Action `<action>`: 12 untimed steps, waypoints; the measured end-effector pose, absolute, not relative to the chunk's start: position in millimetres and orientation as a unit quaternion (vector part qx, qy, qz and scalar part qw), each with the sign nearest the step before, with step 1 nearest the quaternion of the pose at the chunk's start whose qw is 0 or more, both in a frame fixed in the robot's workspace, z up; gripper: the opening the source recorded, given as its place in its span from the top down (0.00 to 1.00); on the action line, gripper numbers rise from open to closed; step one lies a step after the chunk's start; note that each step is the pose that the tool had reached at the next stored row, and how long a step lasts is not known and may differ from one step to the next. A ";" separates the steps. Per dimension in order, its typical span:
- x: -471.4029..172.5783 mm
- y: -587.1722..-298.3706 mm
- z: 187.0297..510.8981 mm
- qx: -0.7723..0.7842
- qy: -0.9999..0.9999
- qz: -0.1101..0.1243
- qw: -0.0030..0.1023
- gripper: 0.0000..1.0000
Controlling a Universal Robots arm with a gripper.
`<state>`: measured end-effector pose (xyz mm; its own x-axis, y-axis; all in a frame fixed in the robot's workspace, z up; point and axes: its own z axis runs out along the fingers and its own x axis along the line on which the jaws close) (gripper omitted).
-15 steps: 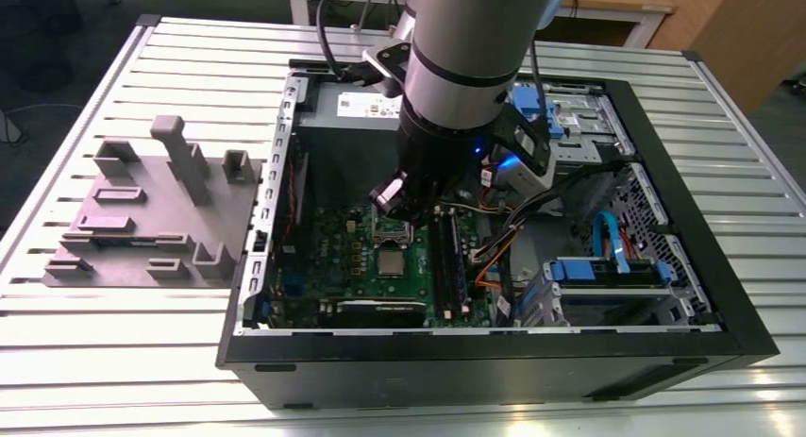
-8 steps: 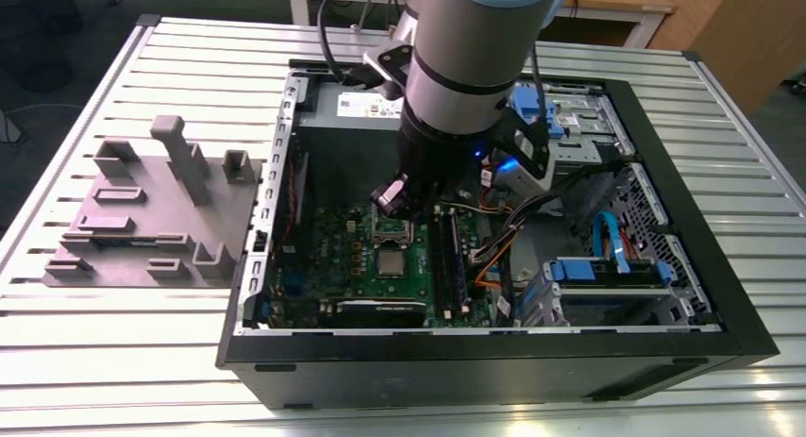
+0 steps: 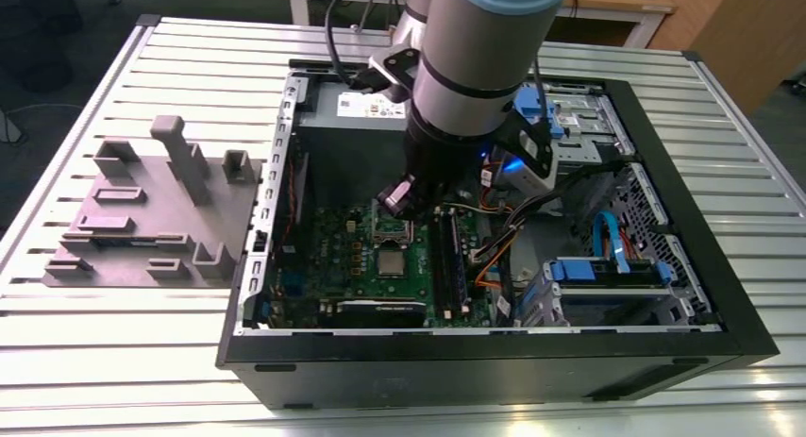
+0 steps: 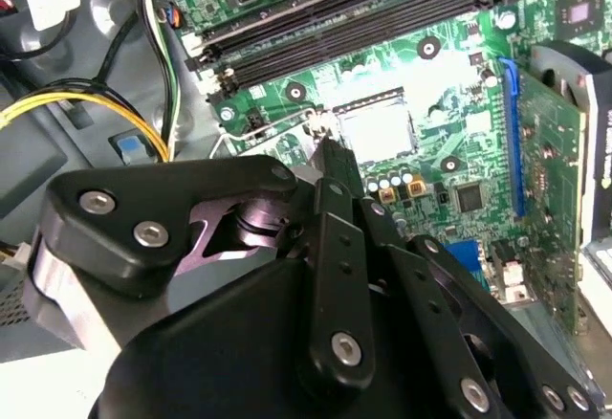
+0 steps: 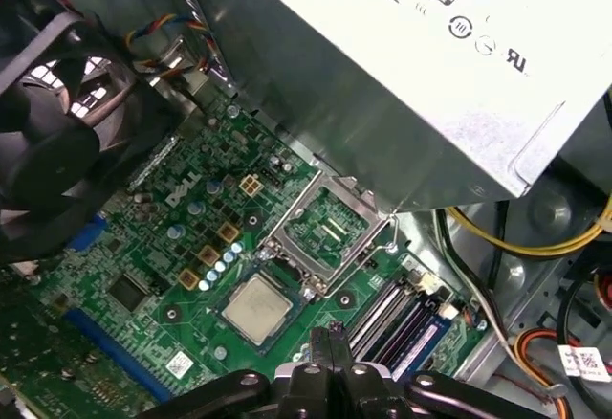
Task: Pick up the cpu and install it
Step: 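Close the cpu cover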
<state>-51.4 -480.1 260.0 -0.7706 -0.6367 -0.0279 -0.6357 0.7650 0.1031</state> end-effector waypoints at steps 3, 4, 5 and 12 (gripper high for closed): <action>-51.1 -480.0 258.2 0.351 -0.934 -0.061 0.002 0.90; -51.1 -480.0 256.7 0.358 -0.932 -0.061 0.003 0.90; -50.7 -480.0 255.2 0.362 -0.930 -0.061 0.003 0.90; -39.5 -473.7 247.9 0.369 -0.928 -0.062 0.004 0.90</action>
